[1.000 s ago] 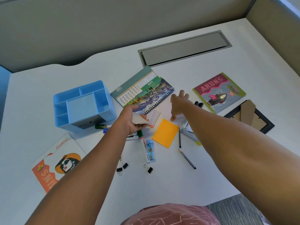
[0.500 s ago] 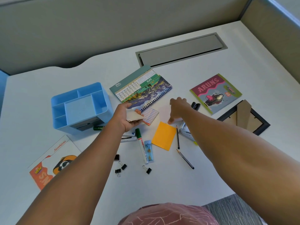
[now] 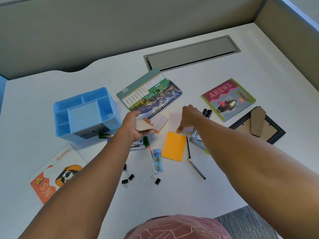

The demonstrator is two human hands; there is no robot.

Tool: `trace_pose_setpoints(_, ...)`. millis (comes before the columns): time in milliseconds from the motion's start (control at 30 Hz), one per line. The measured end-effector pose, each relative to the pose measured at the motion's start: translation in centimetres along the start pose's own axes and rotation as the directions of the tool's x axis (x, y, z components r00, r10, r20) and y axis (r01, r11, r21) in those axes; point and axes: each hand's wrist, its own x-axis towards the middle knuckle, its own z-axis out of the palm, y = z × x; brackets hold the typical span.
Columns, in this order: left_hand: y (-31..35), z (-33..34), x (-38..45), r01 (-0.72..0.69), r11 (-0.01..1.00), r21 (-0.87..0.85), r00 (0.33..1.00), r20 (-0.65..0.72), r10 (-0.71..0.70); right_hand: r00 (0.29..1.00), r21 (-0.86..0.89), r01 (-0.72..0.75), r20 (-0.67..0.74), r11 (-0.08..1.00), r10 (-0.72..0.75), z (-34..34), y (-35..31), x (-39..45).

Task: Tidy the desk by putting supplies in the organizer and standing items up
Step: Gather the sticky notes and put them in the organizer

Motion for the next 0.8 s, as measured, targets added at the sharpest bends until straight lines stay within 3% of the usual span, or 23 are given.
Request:
trace_pose_setpoints(233,-0.4,-0.1,-0.5,-0.008,0.998,0.068,1.0,-0.01,0.008,0.999,0.222,0.029,0.013,0.975,-0.033,0.1,0.3,0.1)
trace_pose_setpoints(367,-0.5,-0.5,-0.9,-0.026,0.996,0.091,0.999,-0.023,0.028,0.999,0.478,-0.017,0.036,0.878,0.0,-0.3,0.8,0.0)
trace_pose_setpoints(500,-0.5,-0.8,-1.1,-0.036,0.994,0.105,0.999,-0.03,0.039,0.998,0.698,-0.065,0.051,0.713,0.04,-0.6,1.5,0.0)
trace_pose_setpoints(600,-0.8,-0.6,-1.1,-0.057,0.994,0.093,0.998,0.01,0.056,0.994,0.89,-0.1,0.067,0.445,0.089,-1.1,1.6,0.0)
trace_pose_setpoints(700,-1.2,-0.1,-1.2,-0.093,0.991,0.099,0.995,0.042,0.089,0.996,0.968,-0.085,0.074,0.236,0.058,-1.4,1.1,0.0)
trace_pose_setpoints(800,-1.6,0.2,-1.4,-0.119,0.986,0.115,0.991,0.081,0.11,0.995,0.986,-0.085,0.09,0.144,-0.031,-1.3,-0.1,-0.4)
